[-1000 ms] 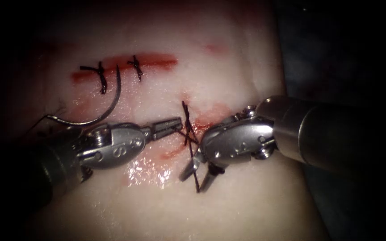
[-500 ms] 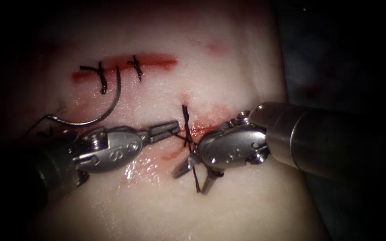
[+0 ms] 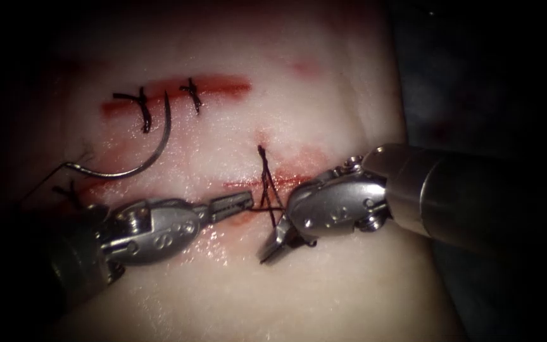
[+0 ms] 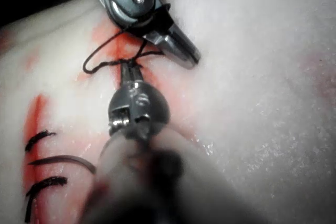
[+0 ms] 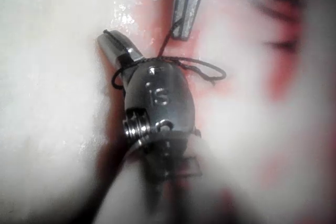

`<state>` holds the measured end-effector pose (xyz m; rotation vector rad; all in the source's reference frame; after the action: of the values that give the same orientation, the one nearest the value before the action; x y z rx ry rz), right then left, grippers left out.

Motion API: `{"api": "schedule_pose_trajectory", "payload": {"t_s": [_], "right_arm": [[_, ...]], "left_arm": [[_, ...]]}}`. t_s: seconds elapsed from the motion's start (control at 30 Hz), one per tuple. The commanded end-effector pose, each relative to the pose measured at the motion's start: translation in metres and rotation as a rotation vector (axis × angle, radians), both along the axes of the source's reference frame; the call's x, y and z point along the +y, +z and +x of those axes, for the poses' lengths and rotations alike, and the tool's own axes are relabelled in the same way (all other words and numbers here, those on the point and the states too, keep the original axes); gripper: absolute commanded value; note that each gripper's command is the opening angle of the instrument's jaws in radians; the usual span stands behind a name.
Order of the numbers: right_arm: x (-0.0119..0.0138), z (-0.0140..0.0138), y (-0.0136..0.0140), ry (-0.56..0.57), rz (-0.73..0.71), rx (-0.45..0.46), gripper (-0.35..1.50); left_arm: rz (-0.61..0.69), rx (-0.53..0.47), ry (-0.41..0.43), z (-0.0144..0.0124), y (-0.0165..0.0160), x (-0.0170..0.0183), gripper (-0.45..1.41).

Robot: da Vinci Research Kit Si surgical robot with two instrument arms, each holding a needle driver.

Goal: Wound Closure
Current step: Grasp suture tail with right gripper, then pull upwards with right hand and downwards with left hand to tighten

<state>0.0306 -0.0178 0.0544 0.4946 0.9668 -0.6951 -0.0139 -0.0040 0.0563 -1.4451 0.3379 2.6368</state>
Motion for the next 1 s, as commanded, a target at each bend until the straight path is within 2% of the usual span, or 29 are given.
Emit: {"api": "schedule_pose_trajectory", "payload": {"t_s": [0.03,0.17,0.27,0.4,0.53,0.87,1.0], "right_arm": [[0.0001,0.0005,0.0003,0.008,0.007,0.009,-0.35],[0.0006,-0.0003,-0.001,0.068,0.076,0.049,-0.35],[0.002,-0.0015,-0.0029,0.127,0.146,0.107,-0.35],[0.0032,-0.0017,-0.0035,0.172,0.183,0.141,-0.35],[0.0053,-0.002,-0.0038,0.246,0.23,0.18,-0.35],[0.0073,-0.0023,-0.0028,0.287,0.216,0.155,-0.35],[0.0089,-0.0024,-0.0024,0.305,0.22,0.139,-0.35]], "left_arm": [[-0.001,0.0,-0.001,-0.0005,0.0006,0.0004,-0.45],[0.004,0.017,0.011,-0.0001,0.0009,-0.0022,-0.45],[0.017,0.028,0.014,0.0006,0.0012,-0.0047,-0.45],[0.022,0.039,0.019,0.0005,0.0013,-0.0063,-0.45],[0.035,0.053,0.039,-0.0001,0.0001,-0.0102,-0.45],[0.05,0.048,0.092,-0.0002,-0.0036,-0.015,-0.45],[0.06,0.047,0.101,0.0002,-0.0045,-0.0164,-0.45]]}}
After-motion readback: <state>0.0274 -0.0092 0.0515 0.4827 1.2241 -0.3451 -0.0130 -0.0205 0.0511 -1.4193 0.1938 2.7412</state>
